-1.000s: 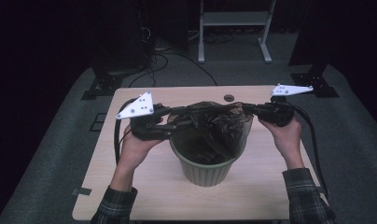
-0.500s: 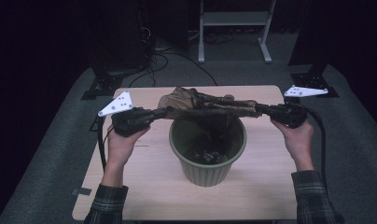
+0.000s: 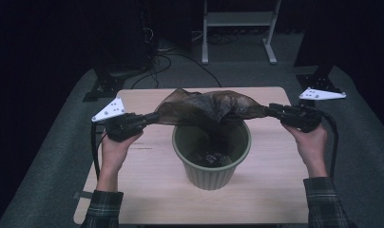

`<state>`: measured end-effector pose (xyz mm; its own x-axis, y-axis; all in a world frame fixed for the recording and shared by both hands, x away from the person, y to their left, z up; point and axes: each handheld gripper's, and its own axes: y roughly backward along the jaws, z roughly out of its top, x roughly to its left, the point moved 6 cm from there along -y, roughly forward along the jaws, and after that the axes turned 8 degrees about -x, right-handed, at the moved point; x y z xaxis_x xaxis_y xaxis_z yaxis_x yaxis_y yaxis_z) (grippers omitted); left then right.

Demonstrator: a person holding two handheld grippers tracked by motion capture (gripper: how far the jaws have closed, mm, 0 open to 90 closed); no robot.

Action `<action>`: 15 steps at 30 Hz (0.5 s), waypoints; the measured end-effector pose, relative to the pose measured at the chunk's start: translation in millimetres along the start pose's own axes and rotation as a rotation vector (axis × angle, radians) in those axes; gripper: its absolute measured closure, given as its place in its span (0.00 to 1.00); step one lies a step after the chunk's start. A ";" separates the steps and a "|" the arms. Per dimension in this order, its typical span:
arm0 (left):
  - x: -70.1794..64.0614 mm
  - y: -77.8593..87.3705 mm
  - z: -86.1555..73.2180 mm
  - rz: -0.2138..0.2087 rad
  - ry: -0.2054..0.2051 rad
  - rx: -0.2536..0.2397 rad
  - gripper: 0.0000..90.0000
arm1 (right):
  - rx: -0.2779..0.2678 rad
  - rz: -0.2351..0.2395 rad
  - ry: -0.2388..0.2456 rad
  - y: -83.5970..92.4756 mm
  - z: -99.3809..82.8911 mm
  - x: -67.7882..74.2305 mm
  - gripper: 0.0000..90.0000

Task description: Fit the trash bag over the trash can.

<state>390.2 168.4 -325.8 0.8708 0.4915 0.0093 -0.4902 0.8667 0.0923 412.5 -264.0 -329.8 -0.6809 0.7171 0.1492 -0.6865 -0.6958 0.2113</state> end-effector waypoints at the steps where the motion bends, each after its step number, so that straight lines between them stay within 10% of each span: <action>1: -0.9 -0.8 -0.1 0.000 0.001 0.003 0.96 | -0.013 0.006 0.004 2.1 3.8 2.7 0.72; 15: -0.6 -4.2 -2.3 -0.003 0.014 0.017 0.98 | -0.101 0.073 0.063 23.5 44.2 29.1 0.63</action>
<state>391.6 164.7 -328.6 0.8718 0.4898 -0.0046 -0.4864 0.8669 0.1090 387.9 -257.7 -277.8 -0.7422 0.6629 0.0988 -0.6549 -0.7486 0.1033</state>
